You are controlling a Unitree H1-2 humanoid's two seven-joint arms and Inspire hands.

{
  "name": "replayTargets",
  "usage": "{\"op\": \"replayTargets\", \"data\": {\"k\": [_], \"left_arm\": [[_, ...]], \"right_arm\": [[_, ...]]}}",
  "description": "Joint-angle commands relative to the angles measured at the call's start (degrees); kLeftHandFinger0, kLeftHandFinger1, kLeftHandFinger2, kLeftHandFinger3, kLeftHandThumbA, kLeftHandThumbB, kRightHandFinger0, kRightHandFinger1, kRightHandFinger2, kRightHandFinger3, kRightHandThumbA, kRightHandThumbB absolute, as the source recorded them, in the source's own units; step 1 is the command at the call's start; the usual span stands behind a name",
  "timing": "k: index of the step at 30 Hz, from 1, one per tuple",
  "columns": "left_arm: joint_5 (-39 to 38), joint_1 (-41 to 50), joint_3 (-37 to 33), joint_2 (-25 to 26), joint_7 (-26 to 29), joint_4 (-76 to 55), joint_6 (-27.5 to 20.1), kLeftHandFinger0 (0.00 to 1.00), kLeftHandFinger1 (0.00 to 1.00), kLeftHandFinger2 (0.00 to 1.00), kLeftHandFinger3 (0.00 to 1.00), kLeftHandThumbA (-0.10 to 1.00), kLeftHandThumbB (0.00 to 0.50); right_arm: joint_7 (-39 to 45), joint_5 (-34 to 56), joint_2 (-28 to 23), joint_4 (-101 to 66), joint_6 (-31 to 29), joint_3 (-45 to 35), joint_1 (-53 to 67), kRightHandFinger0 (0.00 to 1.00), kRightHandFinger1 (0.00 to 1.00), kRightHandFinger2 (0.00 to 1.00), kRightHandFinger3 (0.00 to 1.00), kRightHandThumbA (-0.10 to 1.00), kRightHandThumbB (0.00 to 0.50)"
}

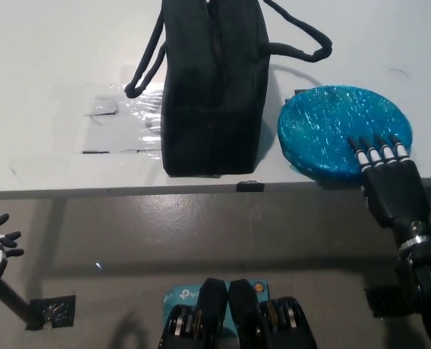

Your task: The robot uses its right hand to pick up a stack of plates kept in the middle of the desk and put it inside a bag kept next to it

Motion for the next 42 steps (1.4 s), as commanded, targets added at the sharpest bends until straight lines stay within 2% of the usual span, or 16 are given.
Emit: {"op": "replayTargets", "data": {"k": [1, 2, 4, 7, 9, 11, 15, 18, 20, 22, 24, 27, 30, 33, 37, 42], "left_arm": [[1.02, -0.89, -0.53, 2.46, -1.57, -0.57, -2.06, 0.64, 0.72, 0.82, 1.0, -0.1, 0.015], [1.03, -0.9, -0.57, 2.46, -1.59, -0.56, -2.05, 0.64, 0.72, 0.82, 1.0, -0.1, 0.014], [1.75, -0.91, -1.01, 2.74, -1.59, -0.92, -1.48, 0.64, 0.72, 0.81, 1.0, -0.1, 0.026], [1.67, -0.99, -0.99, 2.64, -1.78, -0.99, -1.45, 0.65, 0.72, 0.82, 1.0, -0.1, 0.016], [1.7, -1.17, -1.07, 2.74, -2.21, -0.43, -2.14, 0.65, 0.72, 0.82, 1.0, -0.1, 0.01], [1.81, -1.28, -1.1, 2.71, -2.31, -0.44, -1.8, 0.65, 0.72, 0.83, 1.0, -0.1, 0.012], [1.88, -1.37, -1.02, 2.68, -2.46, -0.51, -1.45, 0.63, 0.73, 0.84, 0.99, -0.1, 0.019], [2.0, -1.24, -0.98, 2.76, -2.54, -0.64, -1.3, 0.64, 0.74, 0.85, 1.0, -0.1, 0.004], [1.96, -1.25, -0.9, 2.75, -2.59, -0.55, -1.34, 0.65, 0.74, 0.86, 1.0, -0.1, 0.006], [1.73, -1.25, -0.74, 2.62, -2.62, -0.39, -1.68, 0.65, 0.74, 0.85, 1.0, -0.1, 0.016], [1.71, -1.27, -0.69, 2.52, -2.47, -0.53, -1.31, 0.65, 0.74, 0.85, 1.0, -0.1, 0.014], [1.83, -1.24, -0.74, 2.57, -2.49, -0.56, -1.28, 0.65, 0.74, 0.84, 1.0, -0.1, 0.006], [1.89, 0.38, -0.54, 2.26, -2.46, -0.86, -1.67, 0.65, 0.74, 0.84, 1.0, -0.1, 0.006], [1.79, 0.53, -0.38, 2.14, -2.39, -0.63, -1.91, 0.65, 0.74, 0.84, 1.0, -0.1, 0.018], [1.69, 0.49, -0.4, 2.06, -2.48, -0.62, -2.43, 0.64, 0.72, 0.83, 1.0, -0.1, 0.015], [2.03, 0.58, -0.67, 1.81, -2.09, -1.35, -1.29, 0.66, 0.74, 0.84, 1.0, -0.1, 0.006]], "right_arm": [[-0.47, 3.77, -2.42, 1.27, -1.76, 0.17, -3.42, 0.0, 0.0, 0.02, 0.63, -0.1, 0.009], [-0.79, 4.12, -2.53, 1.46, -2.04, 0.24, -3.47, 0.0, 0.0, 0.04, 0.52, -0.1, 0.001], [-5.37, 5.02, -3.07, 2.72, -3.63, -0.19, -3.66, 0.0, 0.0, 0.16, 0.35, -0.1, 0.079], [-6.28, 4.87, -3.41, 2.03, -2.65, -0.41, -3.52, 0.0, 0.0, 0.28, 0.28, -0.1, 0.001], [-11.41, 4.6, -4.07, 2.57, -4.28, -0.37, -3.68, 0.0, 0.0, 0.24, 0.24, -0.1, 0.037], [-13.52, 5.25, -4.63, 2.36, -6.16, -0.32, -3.44, 0.0, 0.0, 0.21, 0.11, -0.1, 0.0], [-14.69, 7.26, -4.65, 2.05, -8.38, -0.63, -3.08, 0.0, 0.0, 0.23, 0.15, -0.1, 0.044], [-9.89, 16.03, -1.98, -0.53, -8.88, -4.85, -1.71, 0.0, 0.0, 0.21, 0.18, -0.1, 0.16], [-6.95, 20.46, -0.2, -2.07, -7.77, -7.56, -1.12, 0.0, 0.0, 0.21, 0.08, -0.1, 0.237], [0.16, 37.86, 5.39, -6.46, -4.3, -16.62, -0.34, 0.0, 0.02, 0.26, 0.0, -0.1, 0.282], [0.27, 43.3, 7.29, -7.35, -3.78, -20.66, -0.83, 0.0, 0.0, 0.26, 0.0, -0.1, 0.324], [2.58, 51.84, 10.51, -10.36, 0.47, -26.92, -1.55, 0.0, 0.0, 0.04, 0.01, -0.1, 0.244], [7.03, 66.96, 13.94, -16.47, 7.37, -35.16, -2.58, 0.0, 0.0, 0.0, 0.04, -0.1, 0.185], [8.93, 72.15, 13.79, -21.15, 9.71, -37.33, -3.65, 0.0, 0.0, 0.24, 0.23, -0.1, 0.159], [9.72, 73.49, 14.05, -27.43, 13.72, -38.08, -6.01, 0.0, 0.0, 0.3, 0.29, -0.1, 0.115], [11.25, 75.05, 13.82, -29.49, 13.62, -37.63, -8.4, 0.0, 0.0, 0.31, 0.28, -0.1, 0.131]]}}
